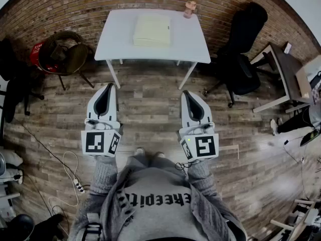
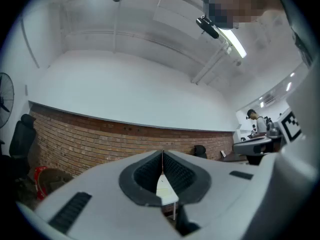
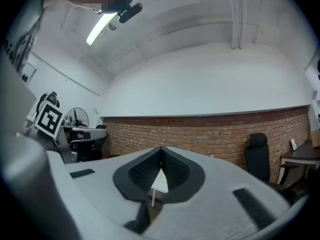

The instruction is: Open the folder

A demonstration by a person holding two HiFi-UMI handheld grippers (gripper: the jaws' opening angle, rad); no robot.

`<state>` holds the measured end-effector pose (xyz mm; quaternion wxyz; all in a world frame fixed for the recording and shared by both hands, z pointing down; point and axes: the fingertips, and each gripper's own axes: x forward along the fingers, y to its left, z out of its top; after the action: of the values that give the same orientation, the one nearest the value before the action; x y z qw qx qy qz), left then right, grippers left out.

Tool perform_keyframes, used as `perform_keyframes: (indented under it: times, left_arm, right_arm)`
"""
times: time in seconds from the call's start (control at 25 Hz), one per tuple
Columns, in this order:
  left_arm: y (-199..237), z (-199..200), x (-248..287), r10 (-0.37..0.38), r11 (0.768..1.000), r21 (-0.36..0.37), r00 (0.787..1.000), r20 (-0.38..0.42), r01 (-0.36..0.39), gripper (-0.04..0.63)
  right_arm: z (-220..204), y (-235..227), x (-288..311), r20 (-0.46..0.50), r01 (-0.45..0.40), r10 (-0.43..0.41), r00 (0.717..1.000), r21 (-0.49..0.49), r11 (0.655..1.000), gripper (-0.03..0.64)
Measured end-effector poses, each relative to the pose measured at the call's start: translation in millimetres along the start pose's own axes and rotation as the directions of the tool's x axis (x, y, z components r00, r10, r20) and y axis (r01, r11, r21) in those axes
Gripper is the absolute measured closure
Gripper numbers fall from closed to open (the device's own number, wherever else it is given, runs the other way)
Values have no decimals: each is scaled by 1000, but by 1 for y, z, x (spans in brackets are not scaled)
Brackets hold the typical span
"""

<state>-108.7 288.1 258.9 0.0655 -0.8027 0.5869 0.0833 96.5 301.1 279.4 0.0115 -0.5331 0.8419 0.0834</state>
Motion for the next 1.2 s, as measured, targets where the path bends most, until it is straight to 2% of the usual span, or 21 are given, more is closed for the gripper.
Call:
perform_keyframes:
  times: [0.84,1.2]
  left_arm:
    - [67,-11,21,-36,999,1,999,8,36,584]
    - [69,-29,60,-72,997,-12,997,-8,72,584]
  right_arm:
    - [-4,32,56,16,68,-68,998,-3,998,612]
    - [-25,11,83,-29,80,-80,996,9,997,612]
